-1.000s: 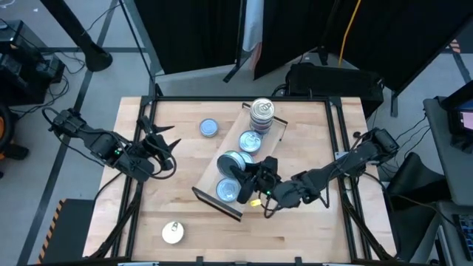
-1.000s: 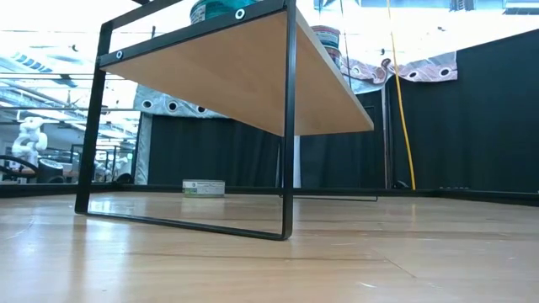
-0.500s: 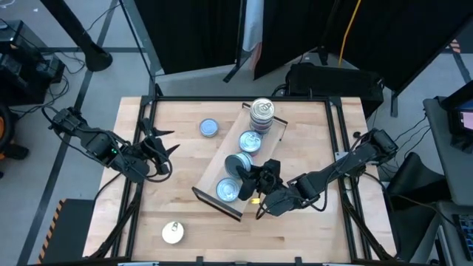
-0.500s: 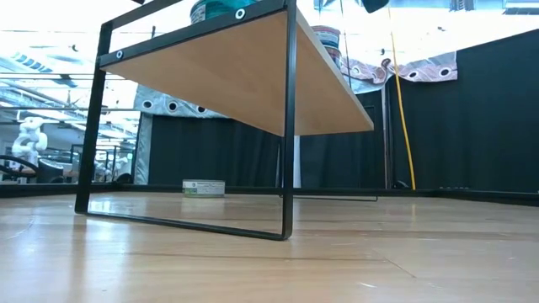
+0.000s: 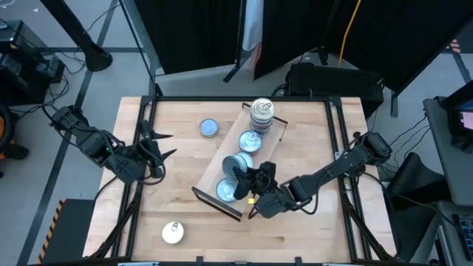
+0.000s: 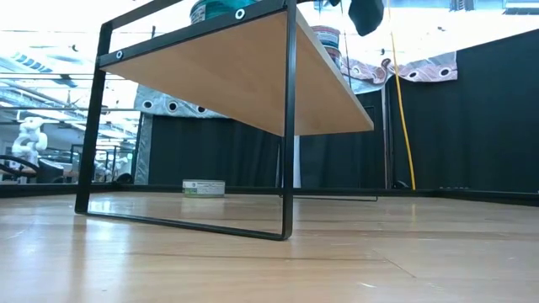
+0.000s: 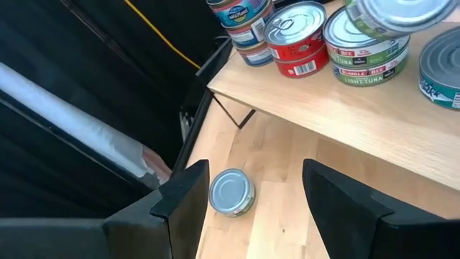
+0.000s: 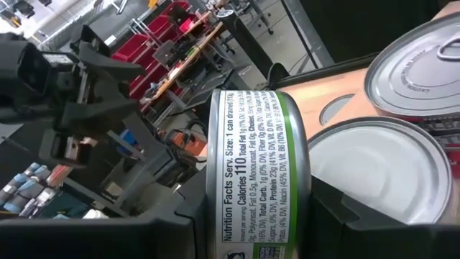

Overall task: Stack canned seafood by type on shelf
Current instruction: Stack the green tuna can on top of the green tuna can on the shelf

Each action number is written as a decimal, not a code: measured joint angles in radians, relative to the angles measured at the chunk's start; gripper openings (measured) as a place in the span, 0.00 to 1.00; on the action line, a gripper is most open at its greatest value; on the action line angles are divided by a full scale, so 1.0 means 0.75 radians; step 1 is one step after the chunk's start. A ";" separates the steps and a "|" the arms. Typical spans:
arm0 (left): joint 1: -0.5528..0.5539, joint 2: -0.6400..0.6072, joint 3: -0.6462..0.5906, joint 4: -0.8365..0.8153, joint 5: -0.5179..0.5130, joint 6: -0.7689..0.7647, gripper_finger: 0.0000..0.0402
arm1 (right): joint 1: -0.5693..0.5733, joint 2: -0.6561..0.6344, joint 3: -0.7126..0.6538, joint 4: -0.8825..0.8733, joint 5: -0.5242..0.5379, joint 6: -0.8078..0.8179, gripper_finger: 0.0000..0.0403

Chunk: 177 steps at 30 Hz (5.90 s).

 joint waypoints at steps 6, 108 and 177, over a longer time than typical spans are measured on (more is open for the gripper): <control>-0.002 -0.001 0.000 -0.002 0.000 0.000 0.56 | -0.014 0.000 0.000 0.002 0.009 0.007 0.34; 0.016 0.005 -0.005 0.120 -0.257 0.064 0.56 | -0.133 -0.372 -0.001 -0.531 -0.425 -0.287 0.90; 1.616 0.961 -0.179 0.657 1.136 1.119 0.02 | 0.030 -0.430 -0.001 -1.197 0.269 -0.756 0.90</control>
